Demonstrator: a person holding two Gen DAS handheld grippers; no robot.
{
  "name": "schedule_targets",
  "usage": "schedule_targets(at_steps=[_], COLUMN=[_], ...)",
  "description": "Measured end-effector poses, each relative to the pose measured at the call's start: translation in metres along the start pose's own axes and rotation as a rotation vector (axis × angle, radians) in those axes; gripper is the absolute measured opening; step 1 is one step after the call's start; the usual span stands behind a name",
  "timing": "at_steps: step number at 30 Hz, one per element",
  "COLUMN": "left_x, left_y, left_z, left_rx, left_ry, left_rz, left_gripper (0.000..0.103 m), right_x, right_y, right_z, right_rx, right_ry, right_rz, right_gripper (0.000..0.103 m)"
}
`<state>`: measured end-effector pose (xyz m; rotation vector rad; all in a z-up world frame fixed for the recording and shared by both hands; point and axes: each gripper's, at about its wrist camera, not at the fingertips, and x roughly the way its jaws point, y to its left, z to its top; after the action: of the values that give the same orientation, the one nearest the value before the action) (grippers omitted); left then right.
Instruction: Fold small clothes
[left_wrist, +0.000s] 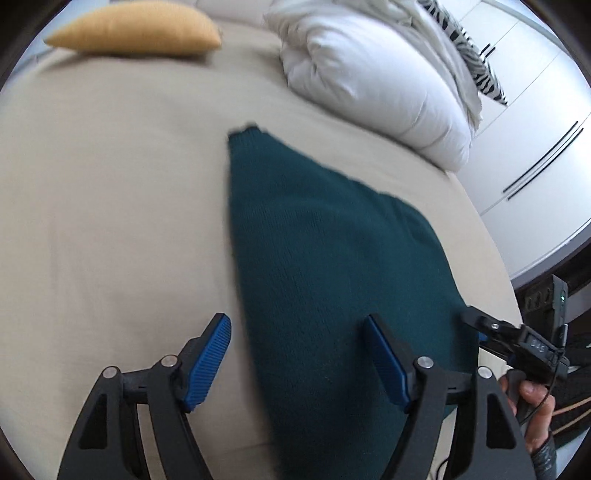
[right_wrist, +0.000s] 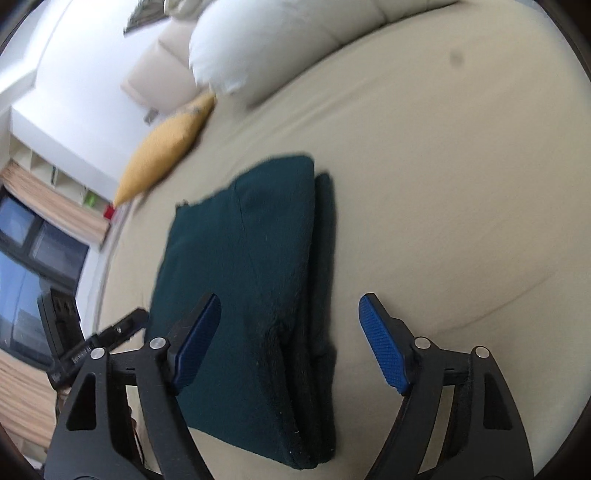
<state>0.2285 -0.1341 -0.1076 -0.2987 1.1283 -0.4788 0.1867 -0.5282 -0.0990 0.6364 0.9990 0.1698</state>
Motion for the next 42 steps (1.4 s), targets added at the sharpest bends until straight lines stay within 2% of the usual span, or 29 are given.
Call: schedule_targets(at_steps=[2,5,6,7,10,14,17,21,26,29,35,42], left_x=[0.009,0.013,0.015,0.017,0.022,0.020,0.011,-0.016,-0.075,-0.114,-0.177,-0.207], left_y=[-0.002,-0.004,-0.006,-0.008,-0.010,-0.012,-0.022,-0.036,-0.038,-0.028,0.005,0.042], left_z=[-0.004,-0.001,0.000,0.001,0.006,0.007,0.007,0.005,-0.006,-0.020,-0.061,-0.104], left_rx=[0.000,-0.004,-0.004,0.004,0.017,0.030,0.069,0.129,0.184,0.199,0.197,0.142], left_ry=[0.021,0.024,0.029,0.036,0.052,0.057,0.045,0.015,-0.042,-0.062,-0.092,-0.104], left_rz=[0.003,-0.005,-0.015,-0.022,-0.015,-0.010,0.015,0.047,0.051,0.058,0.080,0.106], left_gripper=[0.085,0.085,0.083,0.074,0.069,0.055,0.044,0.040,0.039,0.040,0.040,0.040], right_x=[0.014,0.022,0.026,0.030,0.043,0.050,0.044,0.028,-0.003,-0.028,-0.050,-0.037], right_y=[-0.003,-0.006,-0.004,-0.001,0.006,0.007,0.030,0.076,0.136,0.174,0.220,0.262], right_z=[0.000,0.003,0.005,0.006,0.012,0.019,0.014,0.002,-0.026,-0.055,-0.107,-0.168], right_rx=[0.005,0.031,0.023,0.013,-0.017,-0.004,-0.108,-0.271,-0.419,-0.482,-0.505,-0.521], right_ry=[0.051,0.067,0.080,0.091,0.130,0.159,0.130,0.061,-0.020,-0.055,-0.046,-0.007], right_rz=[-0.002,0.008,0.013,0.006,-0.026,-0.043,-0.145,-0.298,-0.321,-0.268,-0.152,-0.082], right_gripper=[0.058,0.045,0.043,0.042,0.036,0.028,0.023,0.021,0.020,0.020,0.020,0.020])
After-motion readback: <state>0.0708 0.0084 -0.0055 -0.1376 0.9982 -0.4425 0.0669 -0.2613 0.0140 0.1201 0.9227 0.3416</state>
